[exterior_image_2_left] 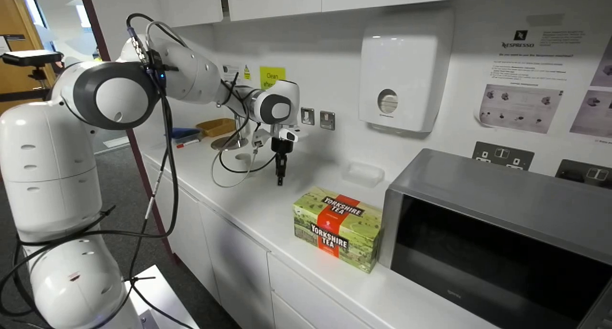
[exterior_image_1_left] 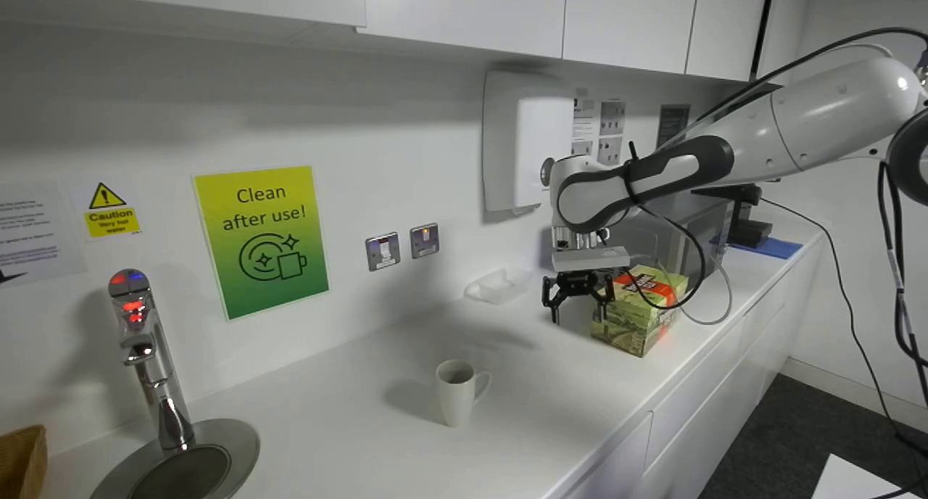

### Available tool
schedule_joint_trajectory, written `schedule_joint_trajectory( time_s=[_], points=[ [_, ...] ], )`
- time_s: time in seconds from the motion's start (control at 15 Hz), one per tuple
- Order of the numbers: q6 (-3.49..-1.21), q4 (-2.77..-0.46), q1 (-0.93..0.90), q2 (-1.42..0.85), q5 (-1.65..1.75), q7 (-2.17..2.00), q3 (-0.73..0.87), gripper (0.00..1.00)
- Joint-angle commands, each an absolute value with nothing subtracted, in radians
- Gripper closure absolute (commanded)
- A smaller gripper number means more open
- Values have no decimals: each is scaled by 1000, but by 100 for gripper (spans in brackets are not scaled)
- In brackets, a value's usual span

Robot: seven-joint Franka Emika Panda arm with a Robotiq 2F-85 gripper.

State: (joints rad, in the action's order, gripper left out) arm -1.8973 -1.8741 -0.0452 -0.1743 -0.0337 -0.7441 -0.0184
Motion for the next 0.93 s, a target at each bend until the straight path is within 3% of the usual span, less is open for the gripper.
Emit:
schedule_joint_trajectory(
  time_s=[0.0, 0.87],
  points=[
    [-1896, -1814, -95, -199, -5, -703, -46, 0],
    [-2007, -1713, -263, -245, 82, -514, -145, 0]
  ],
)
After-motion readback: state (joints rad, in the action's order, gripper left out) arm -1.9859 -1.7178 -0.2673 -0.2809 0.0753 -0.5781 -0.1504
